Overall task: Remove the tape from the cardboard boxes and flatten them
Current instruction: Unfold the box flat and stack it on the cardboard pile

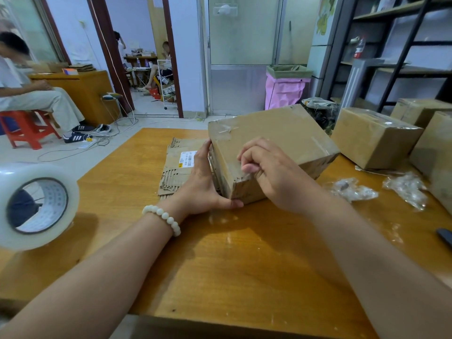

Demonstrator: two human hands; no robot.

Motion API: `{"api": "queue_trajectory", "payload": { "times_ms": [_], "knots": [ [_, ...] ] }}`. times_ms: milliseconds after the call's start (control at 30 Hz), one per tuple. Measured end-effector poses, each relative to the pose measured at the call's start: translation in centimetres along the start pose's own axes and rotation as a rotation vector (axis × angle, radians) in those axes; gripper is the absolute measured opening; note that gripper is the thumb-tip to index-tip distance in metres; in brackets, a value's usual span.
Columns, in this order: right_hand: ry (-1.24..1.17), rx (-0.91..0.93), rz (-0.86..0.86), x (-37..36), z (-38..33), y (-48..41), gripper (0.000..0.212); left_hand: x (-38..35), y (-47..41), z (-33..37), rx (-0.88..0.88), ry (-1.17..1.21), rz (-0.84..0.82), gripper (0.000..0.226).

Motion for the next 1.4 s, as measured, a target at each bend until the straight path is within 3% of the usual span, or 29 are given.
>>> {"api": "queue_trajectory", "payload": {
  "times_ms": [100, 367, 567, 833, 1033, 1167, 1233, 1300, 1400],
  "knots": [
    [-0.079, -0.038, -0.010, 0.7, 0.2, 0.0, 0.005, 0.0, 0.1, -0.1, 0.029, 0.034, -0.012, 0.141],
    [-0.147, -0.078, 0.018, 1.2, 0.3, 0.3, 0.026, 0.1, 0.3, -0.2, 0.102, 0.053, -0.017, 0.153],
    [-0.188, -0.020, 0.141, 2.4, -0.4, 0.5, 0.017, 0.2, 0.3, -0.1, 0.148, 0.117, -0.012, 0.152],
    [0.177, 0.213, 0.342, 2.6, -2.6, 0.9, 0.027, 0.3, 0.2, 0.0, 0.200, 0.152, 0.019, 0.152],
    [0.007, 0.138, 0.243, 0.8, -1.7, 0.7, 0.024, 0.7, 0.1, -0.5, 0.246, 0.235, 0.061, 0.139],
    [0.001, 0.011, 0.358, 1.7, 0.0, 0.9, 0.022, 0.4, 0.2, -0.4, 0.241, 0.232, 0.034, 0.147],
    [0.009, -0.041, 0.380, 2.0, 0.7, 1.0, 0.022, 0.3, 0.1, -0.4, 0.225, 0.209, 0.024, 0.141],
    [0.054, -0.037, 0.366, 1.8, 0.9, 1.0, 0.019, 0.2, 0.1, -0.3, 0.195, 0.169, 0.001, 0.128],
    [0.122, -0.029, 0.396, 2.3, 1.4, 1.0, 0.012, 0.1, 0.4, 0.2, 0.190, 0.196, -0.017, 0.133]
  ]
}}
Point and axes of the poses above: each hand's wrist, its own y-axis away from the middle knuckle, its own x-axis out of the back of the hand, z = x × y, the point moved 10 cm from there along -y, towards the middle knuckle, and after that the axes turned 1 degree about z, right-handed, at the moved point
